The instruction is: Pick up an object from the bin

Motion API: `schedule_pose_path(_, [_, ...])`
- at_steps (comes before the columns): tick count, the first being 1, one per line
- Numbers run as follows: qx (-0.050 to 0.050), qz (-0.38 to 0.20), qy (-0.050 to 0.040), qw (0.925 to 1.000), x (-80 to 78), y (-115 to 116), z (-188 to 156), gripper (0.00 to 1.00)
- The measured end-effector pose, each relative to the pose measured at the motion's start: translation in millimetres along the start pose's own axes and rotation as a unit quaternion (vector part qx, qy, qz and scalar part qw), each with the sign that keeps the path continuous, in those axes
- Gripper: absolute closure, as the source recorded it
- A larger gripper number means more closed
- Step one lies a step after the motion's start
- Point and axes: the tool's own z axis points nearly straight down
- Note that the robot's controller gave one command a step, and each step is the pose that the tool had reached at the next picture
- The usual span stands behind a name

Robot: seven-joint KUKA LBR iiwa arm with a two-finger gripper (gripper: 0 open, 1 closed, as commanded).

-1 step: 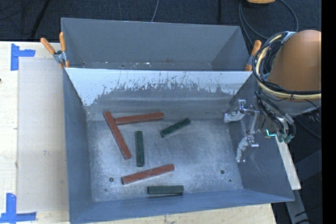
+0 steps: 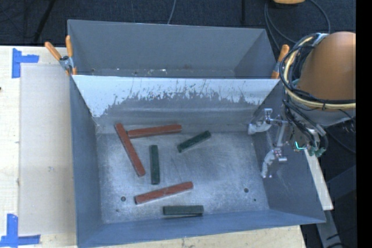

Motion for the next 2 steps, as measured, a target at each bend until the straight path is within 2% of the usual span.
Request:
schedule_pose_path(1, [0.001, -0.006, -0.0028, 1.0, 1.6, 39.4, 29.7, 0.0])
schedule_pose_path(2, [0.0, 0.03, -0.0015, 0.9995, -7.3, 91.5, 74.8, 0.0])
